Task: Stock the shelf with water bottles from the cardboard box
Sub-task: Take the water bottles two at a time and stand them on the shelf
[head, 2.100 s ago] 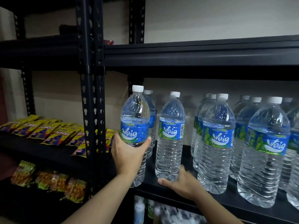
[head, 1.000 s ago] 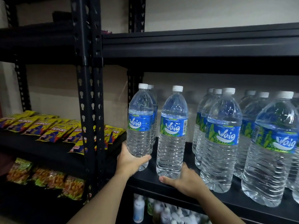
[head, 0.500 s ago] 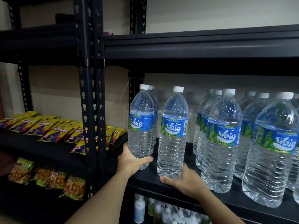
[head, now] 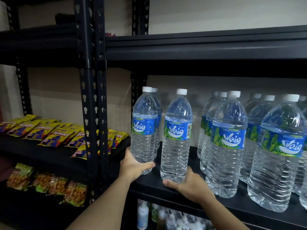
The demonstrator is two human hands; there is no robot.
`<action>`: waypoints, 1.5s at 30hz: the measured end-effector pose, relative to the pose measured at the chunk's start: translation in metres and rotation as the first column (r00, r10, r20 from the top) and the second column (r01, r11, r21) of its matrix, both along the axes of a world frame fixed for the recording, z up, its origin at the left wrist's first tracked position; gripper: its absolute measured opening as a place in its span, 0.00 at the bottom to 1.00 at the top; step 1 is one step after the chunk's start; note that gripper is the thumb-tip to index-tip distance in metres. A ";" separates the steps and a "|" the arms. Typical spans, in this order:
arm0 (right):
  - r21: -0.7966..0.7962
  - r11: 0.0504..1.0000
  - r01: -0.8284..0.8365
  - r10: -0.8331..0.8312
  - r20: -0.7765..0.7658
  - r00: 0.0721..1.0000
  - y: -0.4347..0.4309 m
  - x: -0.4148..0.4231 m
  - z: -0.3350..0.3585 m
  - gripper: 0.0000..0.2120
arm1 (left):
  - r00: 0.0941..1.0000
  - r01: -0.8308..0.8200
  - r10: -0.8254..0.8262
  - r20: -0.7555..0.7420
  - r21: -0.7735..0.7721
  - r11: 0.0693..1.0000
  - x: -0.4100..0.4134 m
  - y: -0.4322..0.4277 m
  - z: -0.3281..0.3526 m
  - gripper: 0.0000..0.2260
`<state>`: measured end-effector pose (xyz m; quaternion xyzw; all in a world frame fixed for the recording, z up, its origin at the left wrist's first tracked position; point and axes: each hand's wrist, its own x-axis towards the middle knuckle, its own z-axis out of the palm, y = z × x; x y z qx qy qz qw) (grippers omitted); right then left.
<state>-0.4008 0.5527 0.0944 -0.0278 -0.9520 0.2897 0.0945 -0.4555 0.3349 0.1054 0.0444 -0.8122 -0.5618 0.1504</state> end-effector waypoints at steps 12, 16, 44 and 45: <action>0.028 0.999 -0.016 0.017 -0.033 0.999 -0.002 0.002 0.001 0.51 | 0.999 -0.034 0.035 -0.009 0.028 0.999 0.001 0.001 -0.002 0.39; 0.036 0.999 0.017 -0.016 -0.032 0.999 -0.003 0.001 0.000 0.51 | 0.998 -0.055 0.055 -0.021 0.004 0.998 0.002 0.003 -0.002 0.37; -0.046 0.998 -0.038 0.037 -0.024 0.999 -0.001 0.006 0.002 0.52 | 0.997 0.041 -0.035 0.062 -0.101 0.994 0.015 -0.003 0.003 0.51; -0.048 0.998 -0.034 0.033 -0.028 0.999 -0.001 0.006 0.003 0.51 | 0.997 0.044 -0.036 0.070 -0.120 0.992 0.017 -0.003 0.003 0.54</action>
